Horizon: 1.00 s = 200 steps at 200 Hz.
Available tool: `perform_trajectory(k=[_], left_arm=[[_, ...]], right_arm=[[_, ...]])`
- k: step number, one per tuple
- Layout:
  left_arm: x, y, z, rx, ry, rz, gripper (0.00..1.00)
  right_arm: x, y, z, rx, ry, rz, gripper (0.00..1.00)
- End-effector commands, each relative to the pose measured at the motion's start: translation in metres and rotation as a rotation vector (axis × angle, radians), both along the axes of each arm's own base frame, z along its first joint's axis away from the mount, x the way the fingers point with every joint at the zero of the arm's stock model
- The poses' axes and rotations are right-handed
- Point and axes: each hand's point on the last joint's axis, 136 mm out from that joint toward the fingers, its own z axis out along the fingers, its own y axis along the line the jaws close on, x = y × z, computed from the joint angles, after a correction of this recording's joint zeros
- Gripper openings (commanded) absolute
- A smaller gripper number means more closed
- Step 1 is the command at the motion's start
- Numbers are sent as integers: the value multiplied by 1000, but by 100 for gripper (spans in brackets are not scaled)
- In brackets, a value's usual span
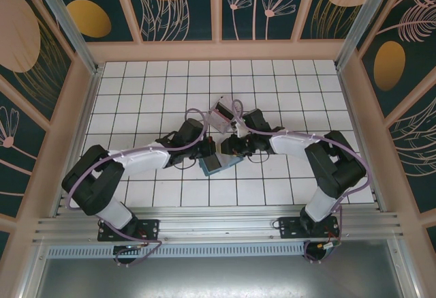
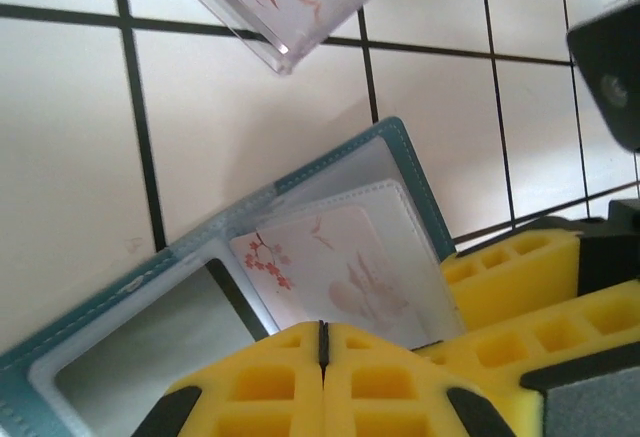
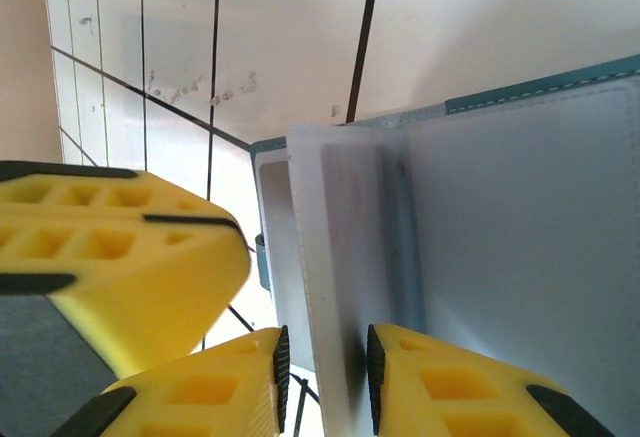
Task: Put the credit cards into the card holder
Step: Flip over the card slot in the card holder, then pick up the credit card from the storage box.
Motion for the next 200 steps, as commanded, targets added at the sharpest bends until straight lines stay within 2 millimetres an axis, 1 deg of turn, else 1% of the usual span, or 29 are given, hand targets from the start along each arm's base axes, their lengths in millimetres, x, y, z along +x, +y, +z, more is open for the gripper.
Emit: perform_trajectory(k=[1,14,38,57,81,101,118,136,149,162,168,170,174,181,190,200], left_arm=[[4,24,13,43,-33,116,0],[7,32,20,49,-46,157,0],[9,44,27,13,-45,203,0],[10,54,29,-6,-45,232,0],[11,64,28,-27,-45,254,0],[11,69,27,-26,-46,261,0],[12,70,27,-29,-52,259,0],[17,69,25,-16,-52,249,0],[23,68,21,-2,-44,242,1],[31,67,20,-3,-41,234,3],[35,65,19,-7,-39,231,4],[37,65,20,-9,-40,230,5],[40,64,19,-13,-39,230,7],[45,62,21,-25,-39,225,14],[54,58,22,-37,-42,218,19],[64,54,24,-40,-45,208,27]], right_arm=[[-1,11,7,14,-17,29,31],[-1,16,11,13,-27,43,31],[-5,27,10,15,-25,67,31],[-11,34,2,1,-6,92,31],[-14,41,-2,-5,0,113,32],[-10,42,2,-8,-14,116,32],[-2,38,12,-11,-44,107,32],[17,28,34,-1,-98,76,32],[40,16,50,-13,-161,39,33],[66,-2,58,-78,-219,-12,36],[75,-6,62,-114,-253,-18,36],[84,-14,63,-128,-262,-42,36],[94,-22,65,-149,-280,-62,36],[108,-31,68,-183,-314,-90,37],[126,-42,70,-223,-343,-124,39],[143,-50,68,-257,-357,-143,41]])
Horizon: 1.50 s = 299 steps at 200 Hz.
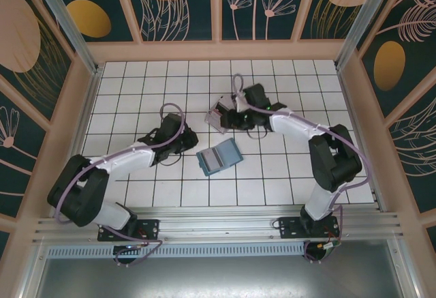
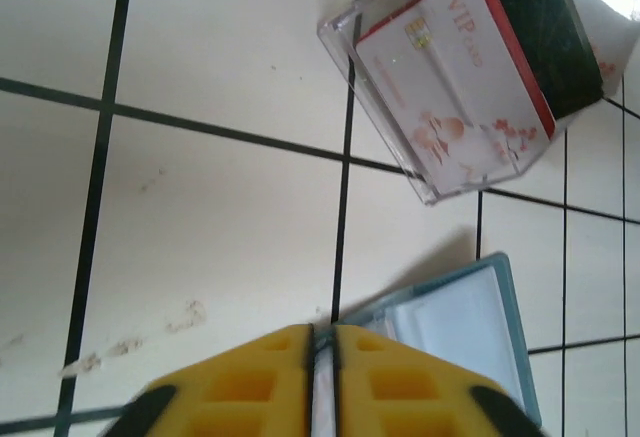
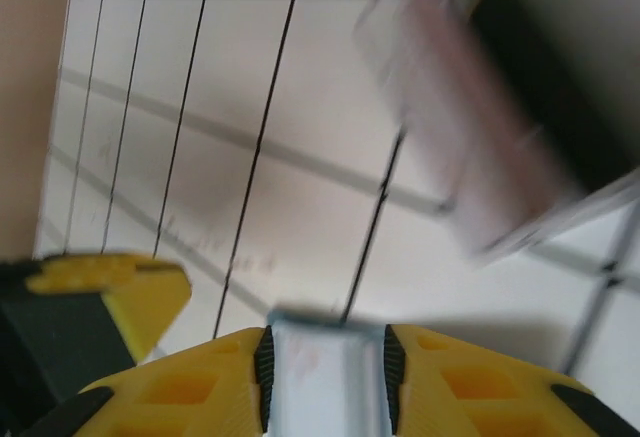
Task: Put the credit cards into the card holder
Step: Pick up the credit card from the storage box.
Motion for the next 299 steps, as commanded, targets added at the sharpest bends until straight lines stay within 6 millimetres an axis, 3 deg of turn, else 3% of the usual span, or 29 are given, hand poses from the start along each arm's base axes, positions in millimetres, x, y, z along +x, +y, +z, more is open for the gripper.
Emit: perform_trajectory(k=[1,11,27,31,36,40,86,125,189,299], left_arm=[[27,-16,16,-45,-50,-46,27],[38,-22,18,-41,-52,-57,35],[53,-30,15,-42,-40,-78,39],[62,-35,22,-56,-54,-85,40],[67,-39,29,-68,-68,-89,41],[71,-40,19,-62,-51,-91,41],[110,-53,11,-60,-52,-104,44],[114,-62,1,-84,-25,-128,44],[114,-64,-1,-86,-19,-134,44],[113,-66,-2,-100,-14,-146,44]], right_arm=[[39,-35,1,-157,-89,-70,42],[57,-43,-5,-212,-104,-97,44],[78,-49,-12,-267,-125,-106,48],[82,-49,-13,-270,-125,-106,48],[86,-47,-15,-271,-120,-96,49],[88,-45,-17,-274,-116,-87,50],[103,-33,-22,-280,-121,-42,50],[100,-29,-13,-247,-134,-31,46],[102,-20,25,-169,-187,-14,36],[110,-14,-1,-130,-115,7,26]])
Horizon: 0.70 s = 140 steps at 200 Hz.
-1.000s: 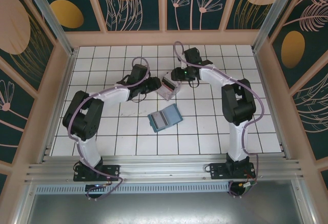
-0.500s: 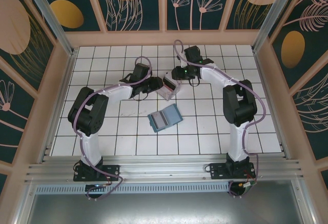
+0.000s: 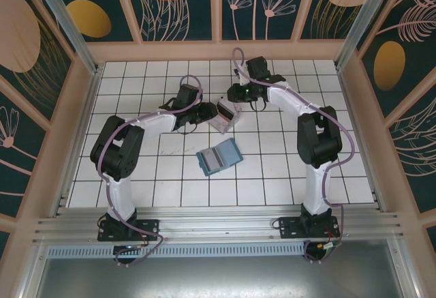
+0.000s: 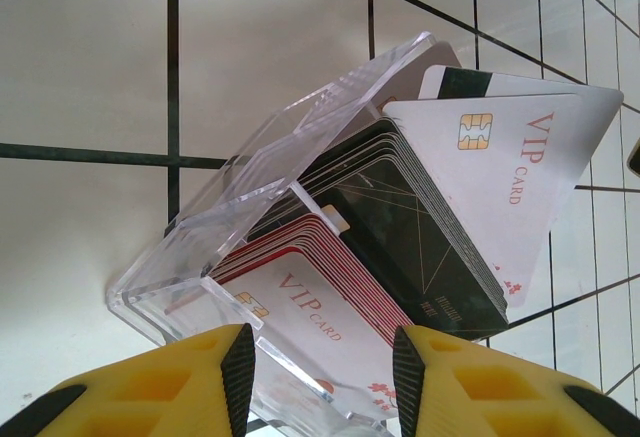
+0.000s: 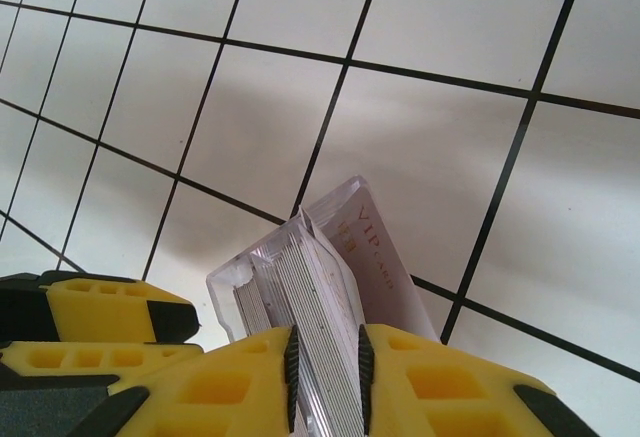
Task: Put the credit cards into the card holder
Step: Pick up the credit card from the storage box.
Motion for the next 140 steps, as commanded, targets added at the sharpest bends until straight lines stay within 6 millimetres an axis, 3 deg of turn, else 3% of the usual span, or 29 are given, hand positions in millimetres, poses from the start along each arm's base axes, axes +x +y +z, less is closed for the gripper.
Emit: perform_trajectory(k=[1,140], left_arm=[[4,-4,-2,-4,-4,-25,44],[2,-6,-1,-17,-2,-35,44]], right_arm=[[8,2,-2,15,15,1,25],[18,7,-10,45,33,2,20]])
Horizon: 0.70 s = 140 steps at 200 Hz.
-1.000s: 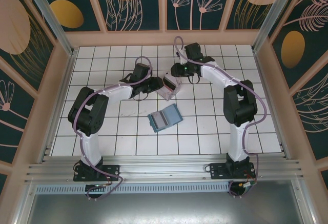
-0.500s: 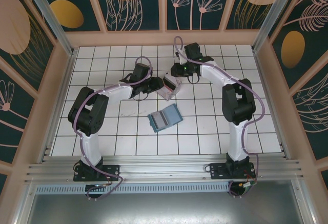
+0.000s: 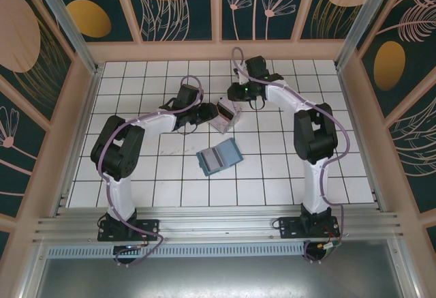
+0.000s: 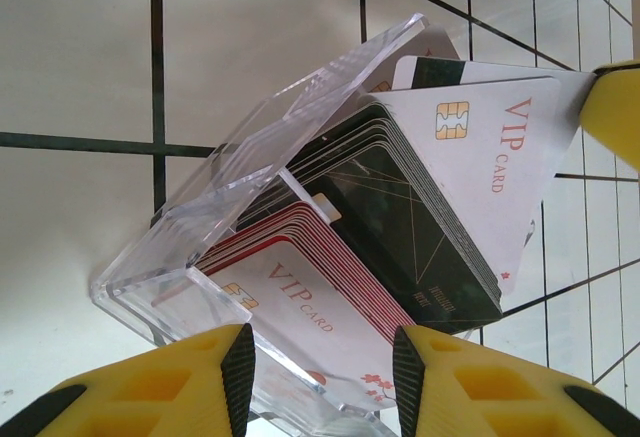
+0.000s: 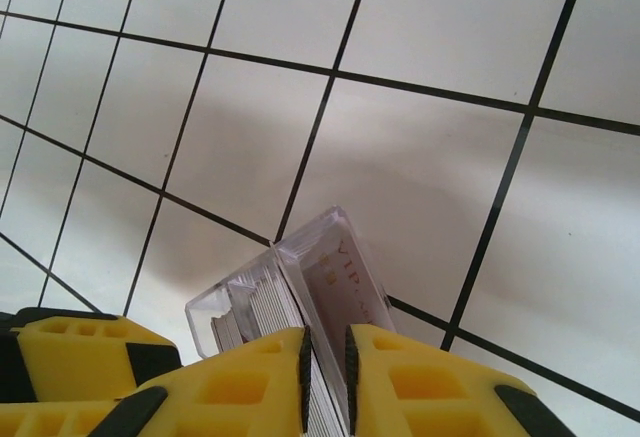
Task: Put the credit cards into the card holder
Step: Pick up the credit card from the storage box.
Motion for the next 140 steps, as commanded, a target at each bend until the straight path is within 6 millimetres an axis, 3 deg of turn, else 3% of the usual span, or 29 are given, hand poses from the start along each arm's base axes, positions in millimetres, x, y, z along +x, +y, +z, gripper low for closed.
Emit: perform_trajectory(k=[1,61,77,107,140], left_arm=[[4,-2,0,-3,-13,-16,44],[4,-2,-1,-4,-10,-17,44],[3,-2,-3,-1,-7,-18,44],[3,-2,-3,1,-6,-18,44],[3,-2,1,-4,-12,-20,44]], right_arm=[[4,5,1,34,17,6,20],[4,7,-6,42,33,13,19],[5,7,-7,43,35,13,8],[6,6,4,44,20,13,1],[5,5,31,47,-24,18,0]])
